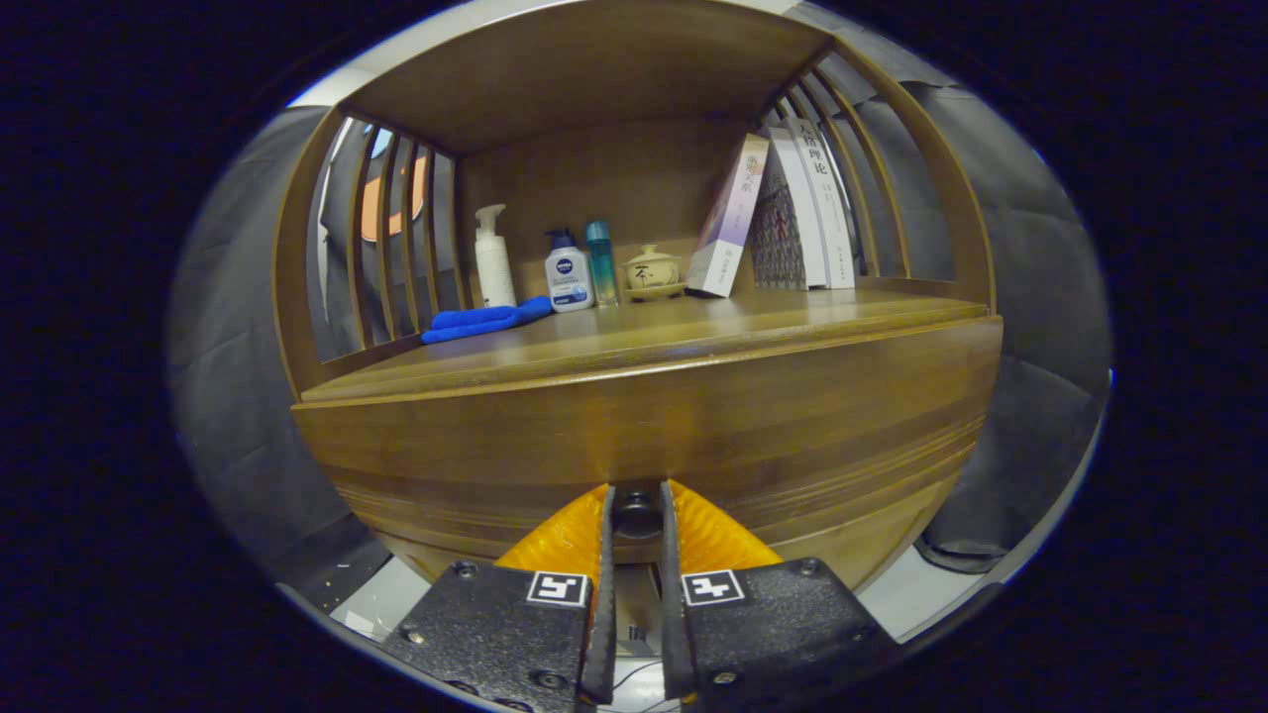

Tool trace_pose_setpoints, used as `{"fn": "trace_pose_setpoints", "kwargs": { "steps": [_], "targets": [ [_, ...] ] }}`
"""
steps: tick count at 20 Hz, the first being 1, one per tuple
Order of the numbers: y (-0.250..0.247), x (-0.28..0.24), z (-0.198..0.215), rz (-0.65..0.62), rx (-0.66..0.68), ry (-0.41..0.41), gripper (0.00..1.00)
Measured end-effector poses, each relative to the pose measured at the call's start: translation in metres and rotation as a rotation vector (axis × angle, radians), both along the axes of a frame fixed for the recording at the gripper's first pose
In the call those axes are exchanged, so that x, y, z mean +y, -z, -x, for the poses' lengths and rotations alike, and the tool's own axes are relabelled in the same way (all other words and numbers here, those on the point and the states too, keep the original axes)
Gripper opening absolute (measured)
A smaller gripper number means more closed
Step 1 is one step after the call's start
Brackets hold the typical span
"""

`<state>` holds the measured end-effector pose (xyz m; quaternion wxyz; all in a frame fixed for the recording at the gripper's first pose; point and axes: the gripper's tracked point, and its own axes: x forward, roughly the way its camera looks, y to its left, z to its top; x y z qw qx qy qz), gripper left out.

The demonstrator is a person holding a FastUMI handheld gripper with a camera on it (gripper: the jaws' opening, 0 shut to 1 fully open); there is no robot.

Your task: Pull open the drawer, take out the items inside it, and place them on the countertop above the cabinet.

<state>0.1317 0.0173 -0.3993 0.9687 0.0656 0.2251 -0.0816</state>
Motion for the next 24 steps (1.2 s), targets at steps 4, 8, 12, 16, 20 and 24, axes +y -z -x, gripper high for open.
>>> {"fn": "trace_pose_setpoints", "kwargs": {
  "steps": [4,8,12,16,20,24],
  "targets": [
    [0.000,0.001,0.005,-0.004,0.026,-0.013,0.18],
    [0.000,-0.001,0.011,0.009,0.031,-0.013,0.18],
    [-0.005,0.002,0.036,0.009,0.032,-0.021,0.18],
    [-0.008,0.006,0.061,0.011,0.032,-0.030,0.18],
    [-0.013,0.010,0.090,0.008,0.040,-0.033,0.18],
    [-0.015,0.013,0.115,0.014,0.046,-0.046,0.18]
  ]
}}
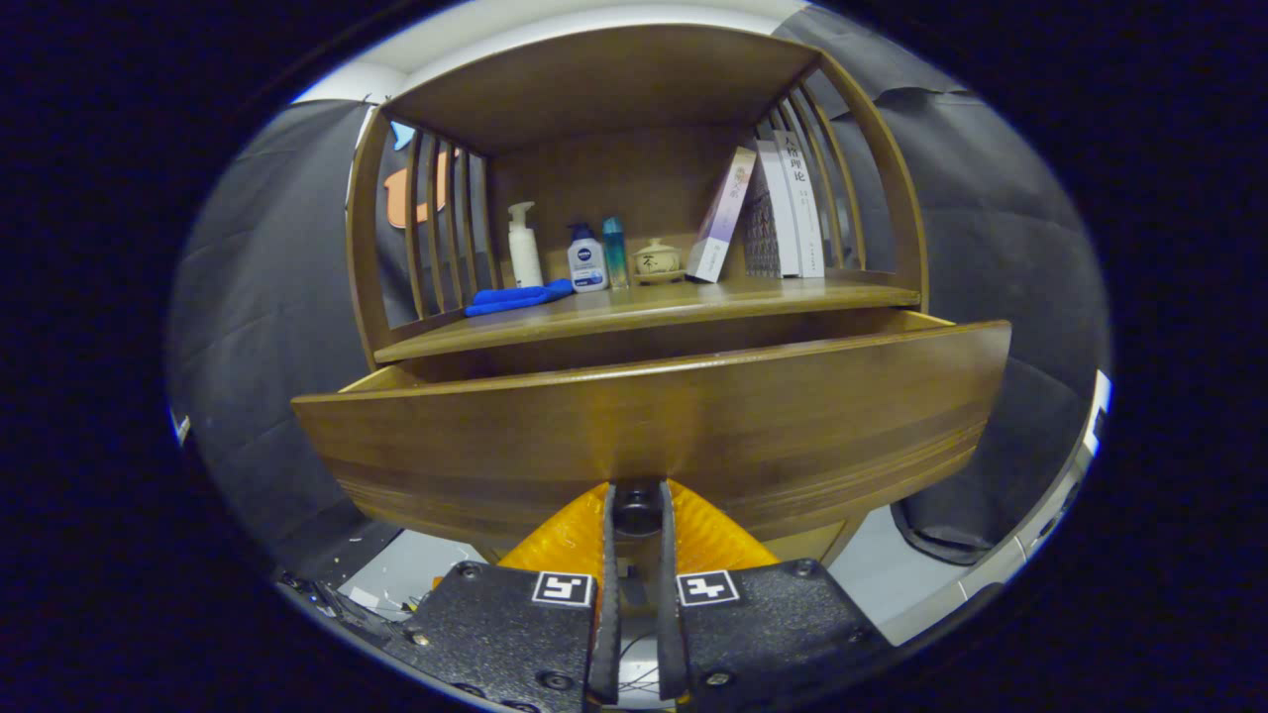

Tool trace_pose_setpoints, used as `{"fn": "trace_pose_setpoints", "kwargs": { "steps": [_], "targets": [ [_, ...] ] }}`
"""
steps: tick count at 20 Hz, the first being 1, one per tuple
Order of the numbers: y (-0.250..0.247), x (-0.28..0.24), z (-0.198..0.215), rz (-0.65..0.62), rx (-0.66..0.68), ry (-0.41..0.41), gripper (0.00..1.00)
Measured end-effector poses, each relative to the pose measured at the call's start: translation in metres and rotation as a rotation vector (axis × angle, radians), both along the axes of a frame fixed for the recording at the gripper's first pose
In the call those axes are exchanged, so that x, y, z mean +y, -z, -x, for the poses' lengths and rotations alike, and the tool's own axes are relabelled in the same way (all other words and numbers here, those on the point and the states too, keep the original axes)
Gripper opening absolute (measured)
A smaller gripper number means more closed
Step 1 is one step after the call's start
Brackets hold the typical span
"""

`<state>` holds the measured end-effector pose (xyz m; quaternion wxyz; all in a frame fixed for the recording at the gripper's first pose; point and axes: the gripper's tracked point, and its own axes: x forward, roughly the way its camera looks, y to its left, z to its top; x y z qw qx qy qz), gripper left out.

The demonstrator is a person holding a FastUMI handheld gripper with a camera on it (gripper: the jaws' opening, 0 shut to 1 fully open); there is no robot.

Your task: Pull open the drawer, take out the items inside it, and place them on the countertop above the cabinet.

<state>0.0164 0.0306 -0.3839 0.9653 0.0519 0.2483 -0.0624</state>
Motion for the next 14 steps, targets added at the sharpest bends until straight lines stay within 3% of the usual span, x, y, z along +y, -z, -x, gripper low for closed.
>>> {"fn": "trace_pose_setpoints", "kwargs": {
  "steps": [14],
  "targets": [
    [0.000,0.016,0.075,0.030,0.035,-0.042,0.18]
  ]
}}
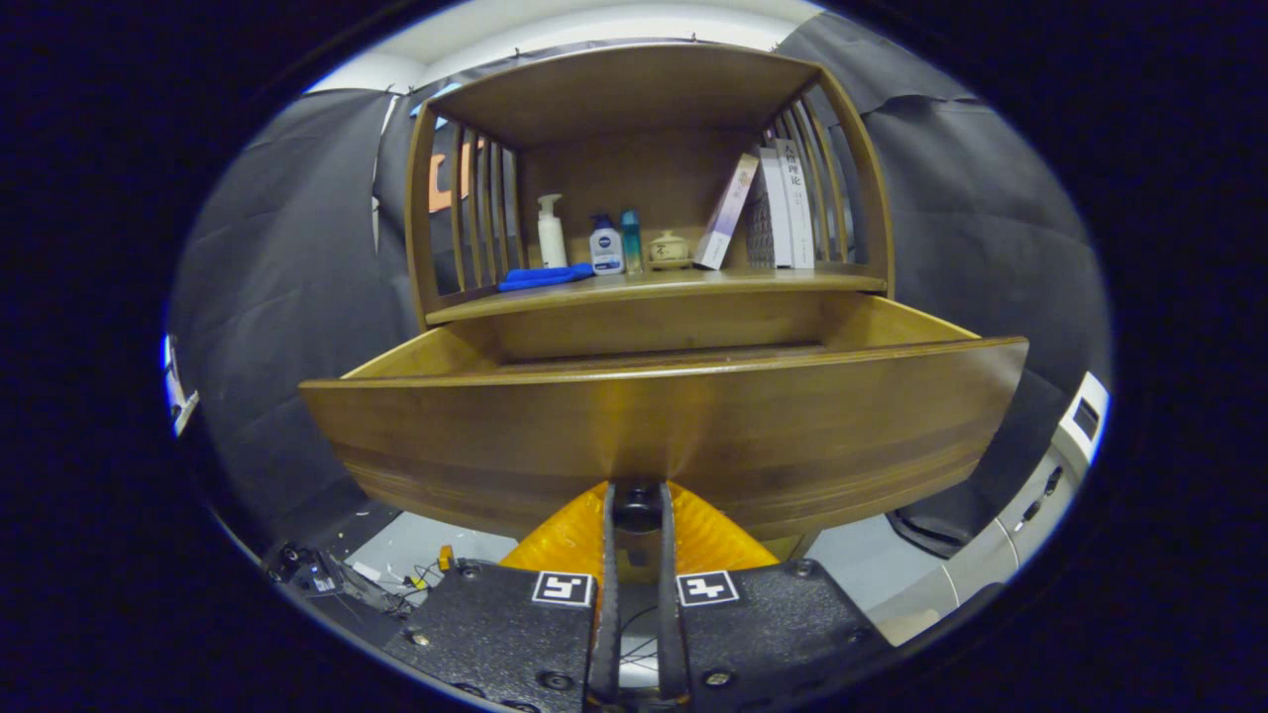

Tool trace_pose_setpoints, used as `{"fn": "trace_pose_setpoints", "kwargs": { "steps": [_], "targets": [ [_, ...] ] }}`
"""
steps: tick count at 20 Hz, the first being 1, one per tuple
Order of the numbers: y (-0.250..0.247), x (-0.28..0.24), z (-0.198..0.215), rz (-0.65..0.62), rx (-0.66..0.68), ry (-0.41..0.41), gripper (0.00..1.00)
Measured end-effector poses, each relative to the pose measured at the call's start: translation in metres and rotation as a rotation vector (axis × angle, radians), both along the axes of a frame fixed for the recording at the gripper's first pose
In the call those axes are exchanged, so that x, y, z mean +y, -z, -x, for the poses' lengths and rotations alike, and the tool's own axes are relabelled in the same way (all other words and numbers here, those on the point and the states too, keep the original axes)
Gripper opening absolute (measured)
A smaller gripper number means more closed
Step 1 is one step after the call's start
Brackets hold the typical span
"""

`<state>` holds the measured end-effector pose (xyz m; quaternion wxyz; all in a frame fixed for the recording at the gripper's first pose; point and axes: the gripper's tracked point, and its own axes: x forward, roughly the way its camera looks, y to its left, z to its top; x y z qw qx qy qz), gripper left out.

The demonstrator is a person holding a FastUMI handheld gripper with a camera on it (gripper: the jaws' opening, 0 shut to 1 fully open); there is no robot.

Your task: Pull open the drawer, take out the items inside it, and place them on the countertop above the cabinet.

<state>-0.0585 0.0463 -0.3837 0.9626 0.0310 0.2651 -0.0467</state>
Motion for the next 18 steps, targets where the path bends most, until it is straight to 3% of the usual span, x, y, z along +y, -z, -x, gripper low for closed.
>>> {"fn": "trace_pose_setpoints", "kwargs": {
  "steps": [5,7,11,17,18],
  "targets": [
    [0.000,0.000,0.003,0.032,0.042,-0.013,0.20],
    [-0.016,0.002,0.006,0.037,0.035,-0.026,0.30],
    [-0.069,0.016,0.005,0.054,-0.017,-0.134,0.50],
    [-0.103,0.002,-0.041,0.049,0.052,-0.134,0.90],
    [-0.102,-0.001,-0.050,0.065,0.072,-0.138,0.90]
  ]
}}
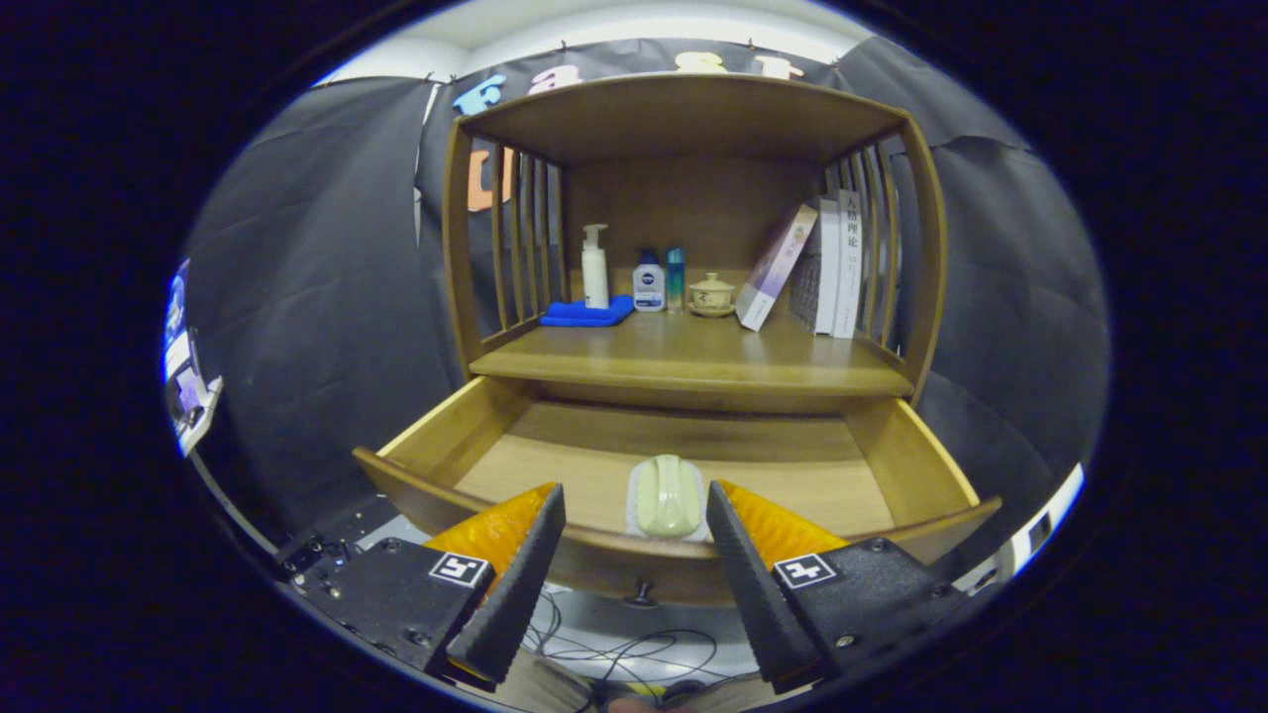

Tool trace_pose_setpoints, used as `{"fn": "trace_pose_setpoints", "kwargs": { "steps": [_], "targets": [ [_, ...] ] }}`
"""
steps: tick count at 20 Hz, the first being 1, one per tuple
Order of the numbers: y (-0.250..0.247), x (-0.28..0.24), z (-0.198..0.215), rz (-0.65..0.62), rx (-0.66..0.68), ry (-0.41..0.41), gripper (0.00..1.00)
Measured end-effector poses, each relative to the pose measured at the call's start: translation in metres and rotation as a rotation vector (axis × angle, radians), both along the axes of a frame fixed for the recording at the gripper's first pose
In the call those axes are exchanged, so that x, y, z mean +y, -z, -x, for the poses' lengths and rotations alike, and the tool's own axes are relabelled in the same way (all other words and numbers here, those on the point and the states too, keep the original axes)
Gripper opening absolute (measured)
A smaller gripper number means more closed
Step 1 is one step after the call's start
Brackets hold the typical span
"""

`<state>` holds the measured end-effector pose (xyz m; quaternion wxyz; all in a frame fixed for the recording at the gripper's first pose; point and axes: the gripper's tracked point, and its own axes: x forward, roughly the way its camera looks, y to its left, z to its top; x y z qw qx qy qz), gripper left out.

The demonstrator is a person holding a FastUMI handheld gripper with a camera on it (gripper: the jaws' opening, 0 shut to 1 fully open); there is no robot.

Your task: Pull open the drawer, take out the items inside it, and place them on the countertop above the cabinet.

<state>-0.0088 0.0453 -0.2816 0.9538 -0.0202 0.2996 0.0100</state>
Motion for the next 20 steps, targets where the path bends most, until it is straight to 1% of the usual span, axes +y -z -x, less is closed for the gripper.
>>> {"fn": "trace_pose_setpoints", "kwargs": {
  "steps": [3,6,8,10,14,18,20],
  "targets": [
    [0.007,-0.005,-0.026,0.018,0.060,-0.001,0.91],
    [0.018,-0.015,-0.044,0.034,0.106,0.020,0.91],
    [0.029,-0.017,-0.055,0.018,0.157,0.025,0.90],
    [0.041,-0.019,-0.061,-0.012,0.217,0.024,0.90],
    [0.059,-0.025,-0.077,0.009,0.299,0.018,0.91],
    [0.079,-0.023,-0.086,-0.032,0.401,0.014,0.90],
    [0.084,-0.024,-0.087,-0.022,0.429,0.010,0.87]
  ]
}}
